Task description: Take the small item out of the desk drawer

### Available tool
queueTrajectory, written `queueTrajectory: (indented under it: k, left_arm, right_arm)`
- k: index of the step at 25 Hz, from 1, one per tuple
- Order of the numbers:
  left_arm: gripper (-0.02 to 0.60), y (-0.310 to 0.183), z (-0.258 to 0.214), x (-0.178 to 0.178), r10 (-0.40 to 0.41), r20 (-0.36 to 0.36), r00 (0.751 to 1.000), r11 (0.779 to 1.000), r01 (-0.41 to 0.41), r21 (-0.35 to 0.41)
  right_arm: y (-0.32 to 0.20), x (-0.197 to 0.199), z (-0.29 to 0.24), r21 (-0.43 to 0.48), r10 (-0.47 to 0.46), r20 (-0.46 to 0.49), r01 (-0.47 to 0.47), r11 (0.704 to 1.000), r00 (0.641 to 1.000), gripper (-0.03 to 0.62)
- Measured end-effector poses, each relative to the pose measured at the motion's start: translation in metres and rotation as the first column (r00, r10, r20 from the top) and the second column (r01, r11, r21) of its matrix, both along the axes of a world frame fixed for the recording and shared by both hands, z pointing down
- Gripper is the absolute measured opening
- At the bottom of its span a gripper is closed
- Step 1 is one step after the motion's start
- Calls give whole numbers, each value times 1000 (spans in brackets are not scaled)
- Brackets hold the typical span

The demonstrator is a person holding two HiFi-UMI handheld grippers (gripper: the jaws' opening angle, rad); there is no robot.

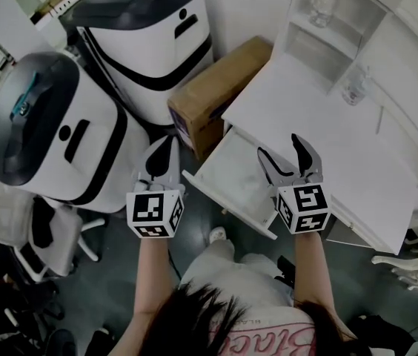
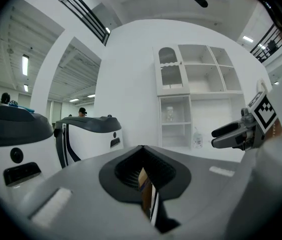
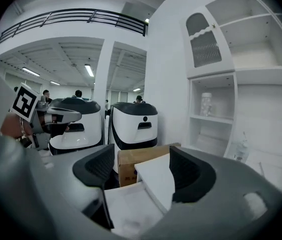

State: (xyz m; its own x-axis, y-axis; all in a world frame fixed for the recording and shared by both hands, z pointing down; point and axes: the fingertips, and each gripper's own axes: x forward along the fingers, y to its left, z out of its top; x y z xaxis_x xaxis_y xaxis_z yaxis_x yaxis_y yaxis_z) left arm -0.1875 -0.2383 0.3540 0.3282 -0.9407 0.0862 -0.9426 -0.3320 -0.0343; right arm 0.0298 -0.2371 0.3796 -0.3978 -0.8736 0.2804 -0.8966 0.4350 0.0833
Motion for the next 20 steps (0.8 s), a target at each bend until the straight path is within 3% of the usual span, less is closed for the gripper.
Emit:
queueTrajectory:
  k: [9, 20]
  left_arm:
    - [14, -11, 38, 4, 46, -7, 999, 995, -46, -83]
    - [14, -13, 75, 14, 27, -14, 1000, 986, -29, -164]
  right_arm:
    - [1, 0, 68, -190, 40, 10, -38, 981, 999, 341]
    - [9, -2, 147, -385, 14, 6, -11, 923, 1000, 341]
